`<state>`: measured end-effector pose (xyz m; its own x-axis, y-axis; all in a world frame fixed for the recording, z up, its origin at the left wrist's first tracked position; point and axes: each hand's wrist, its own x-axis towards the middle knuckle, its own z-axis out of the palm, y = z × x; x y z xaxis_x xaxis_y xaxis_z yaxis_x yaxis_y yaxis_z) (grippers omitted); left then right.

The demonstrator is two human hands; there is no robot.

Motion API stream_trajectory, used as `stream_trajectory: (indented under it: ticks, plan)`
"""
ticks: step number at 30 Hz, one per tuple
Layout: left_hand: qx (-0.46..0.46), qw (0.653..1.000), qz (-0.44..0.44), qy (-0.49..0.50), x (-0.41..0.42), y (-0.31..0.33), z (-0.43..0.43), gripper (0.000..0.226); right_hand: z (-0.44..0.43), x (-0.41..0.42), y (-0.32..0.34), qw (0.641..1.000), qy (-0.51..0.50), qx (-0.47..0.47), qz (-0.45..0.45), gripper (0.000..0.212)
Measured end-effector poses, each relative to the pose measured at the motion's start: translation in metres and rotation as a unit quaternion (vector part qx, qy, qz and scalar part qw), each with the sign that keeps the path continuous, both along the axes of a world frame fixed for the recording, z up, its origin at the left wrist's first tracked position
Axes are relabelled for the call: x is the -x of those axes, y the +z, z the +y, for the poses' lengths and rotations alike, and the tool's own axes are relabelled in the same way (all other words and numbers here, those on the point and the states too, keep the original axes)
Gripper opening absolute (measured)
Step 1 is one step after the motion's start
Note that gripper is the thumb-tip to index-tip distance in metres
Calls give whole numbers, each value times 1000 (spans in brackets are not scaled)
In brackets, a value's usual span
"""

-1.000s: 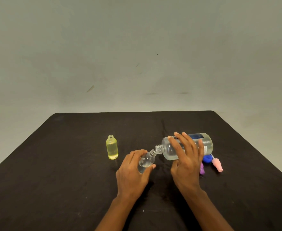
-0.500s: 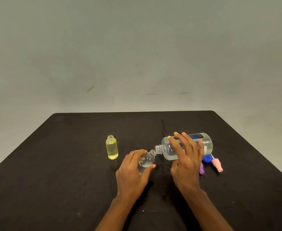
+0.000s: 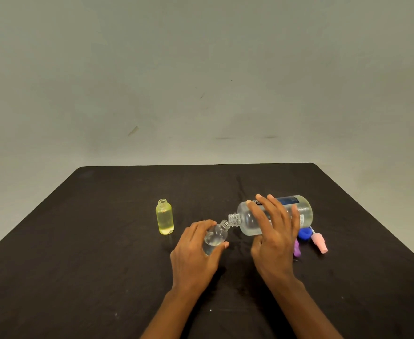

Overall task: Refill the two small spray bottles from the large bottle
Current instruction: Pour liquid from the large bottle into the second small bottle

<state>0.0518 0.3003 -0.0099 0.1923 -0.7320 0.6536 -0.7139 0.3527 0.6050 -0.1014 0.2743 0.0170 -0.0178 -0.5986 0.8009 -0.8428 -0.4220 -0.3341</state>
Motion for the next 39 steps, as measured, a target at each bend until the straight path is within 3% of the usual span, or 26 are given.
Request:
stream_trajectory:
  ticks: [39]
  plan:
    - [7, 1000, -1, -1, 0, 0, 0, 51, 0, 0, 1, 1000, 4, 5, 0, 78]
